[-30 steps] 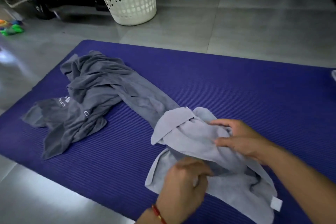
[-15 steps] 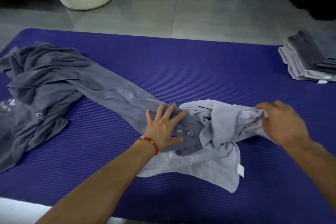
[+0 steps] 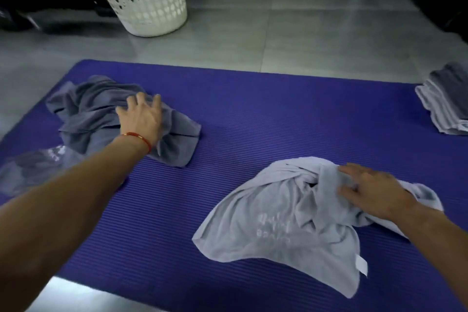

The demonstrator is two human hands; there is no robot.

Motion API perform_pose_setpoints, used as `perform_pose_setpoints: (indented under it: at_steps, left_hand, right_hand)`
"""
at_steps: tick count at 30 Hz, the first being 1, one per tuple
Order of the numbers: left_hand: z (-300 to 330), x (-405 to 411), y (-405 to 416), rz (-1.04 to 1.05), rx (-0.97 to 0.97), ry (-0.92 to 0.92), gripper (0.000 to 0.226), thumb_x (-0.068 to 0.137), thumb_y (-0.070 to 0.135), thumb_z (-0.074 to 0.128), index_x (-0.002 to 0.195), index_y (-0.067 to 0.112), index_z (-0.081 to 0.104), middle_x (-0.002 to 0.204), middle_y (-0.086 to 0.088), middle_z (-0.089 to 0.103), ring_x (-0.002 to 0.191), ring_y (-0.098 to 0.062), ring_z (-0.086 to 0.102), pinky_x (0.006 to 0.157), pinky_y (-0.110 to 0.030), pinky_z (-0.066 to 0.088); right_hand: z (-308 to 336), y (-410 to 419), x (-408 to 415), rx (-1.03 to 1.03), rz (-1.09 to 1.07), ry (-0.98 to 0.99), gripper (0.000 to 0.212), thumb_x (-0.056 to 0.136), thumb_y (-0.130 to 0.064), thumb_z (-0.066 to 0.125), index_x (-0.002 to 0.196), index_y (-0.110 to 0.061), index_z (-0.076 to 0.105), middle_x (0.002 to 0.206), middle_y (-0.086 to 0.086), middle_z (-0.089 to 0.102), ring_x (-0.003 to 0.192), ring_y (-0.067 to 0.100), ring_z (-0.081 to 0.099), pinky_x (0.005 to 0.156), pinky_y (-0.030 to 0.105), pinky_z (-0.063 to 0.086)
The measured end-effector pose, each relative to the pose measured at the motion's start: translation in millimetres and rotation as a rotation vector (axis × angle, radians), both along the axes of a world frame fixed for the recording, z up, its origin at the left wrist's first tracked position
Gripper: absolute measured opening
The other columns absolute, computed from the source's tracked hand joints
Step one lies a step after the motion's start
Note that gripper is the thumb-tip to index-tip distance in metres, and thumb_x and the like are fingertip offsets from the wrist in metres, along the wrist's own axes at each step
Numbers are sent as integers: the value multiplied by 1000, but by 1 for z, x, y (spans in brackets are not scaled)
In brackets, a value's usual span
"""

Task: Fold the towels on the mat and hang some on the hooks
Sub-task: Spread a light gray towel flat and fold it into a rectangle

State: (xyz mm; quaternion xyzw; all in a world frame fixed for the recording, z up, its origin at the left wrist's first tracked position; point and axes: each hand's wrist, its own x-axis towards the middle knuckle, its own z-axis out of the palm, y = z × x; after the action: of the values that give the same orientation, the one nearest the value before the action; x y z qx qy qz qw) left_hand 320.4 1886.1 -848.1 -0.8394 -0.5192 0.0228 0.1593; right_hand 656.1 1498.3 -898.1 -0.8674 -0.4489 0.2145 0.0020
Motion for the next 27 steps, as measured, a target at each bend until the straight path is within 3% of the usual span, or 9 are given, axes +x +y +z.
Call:
perform_pose_setpoints:
  at_steps: [4,8,11,14,16,18,20,25,27]
  left_hand:
    - [-26,25,-93,-331,-169,-154,55,83,25,54,138,19,51,139,-15,48,123,-39,47,93,-53,45]
    - [-67,55,-217,-499,-617,-405,62,90,50,51,146,22,47,144,-1,48,132,-26,43,104,-44,40]
    - [-85,87,-265,-496,-975,-620,83,84,57,65,153,19,38,151,1,45,140,-17,38,115,-28,31]
    - [-86,120,-276,-605,-1185,-712,94,85,49,74,159,32,20,158,14,36,142,-3,34,116,-22,30]
    - [-86,141,-270,-662,-1111,-734,80,83,38,76,152,28,38,147,11,49,132,-5,47,109,-22,38]
    - [-85,162,-261,-706,-976,-767,34,80,30,70,111,19,66,111,-1,69,105,-21,64,89,-33,50]
    - [-75,174,-256,-663,-948,-780,17,79,27,66,80,10,64,84,-7,67,82,-22,61,74,-33,46]
    - [-23,176,-252,-741,-958,-907,20,84,39,59,80,19,56,101,6,64,96,-13,60,85,-28,47]
    - [-2,172,-265,-910,-968,-844,14,88,30,68,84,26,55,118,11,64,111,-6,57,93,-19,44]
  right_hand:
    - [-20,20,-14,-131,-15,46,89,84,-63,63,155,-28,22,150,2,48,137,25,48,109,43,41]
    - [-4,27,-4,-10,-45,89,45,83,-40,79,120,-21,64,116,4,70,108,26,65,88,36,52]
    - [32,23,15,107,-22,170,17,81,-36,84,81,-28,70,73,-10,68,71,11,63,68,32,48]
    - [75,18,31,145,-30,253,9,81,-37,85,85,-34,77,77,-13,72,74,8,67,72,30,51]
    - [104,13,40,172,-45,278,11,81,-33,85,88,-37,77,84,-12,74,83,10,69,77,32,53]
    - [133,4,52,227,-74,282,11,82,-30,85,88,-32,77,86,-8,74,84,14,69,75,30,52]
    - [162,-8,65,280,-131,303,9,84,-29,83,88,-25,75,85,-3,72,80,12,66,72,28,49]
    - [202,-48,103,576,-472,497,15,84,-14,63,78,-5,73,81,14,65,83,27,56,75,40,40]
    - [204,-64,111,700,-595,570,24,90,-6,55,102,9,69,98,17,68,95,30,59,84,42,41]
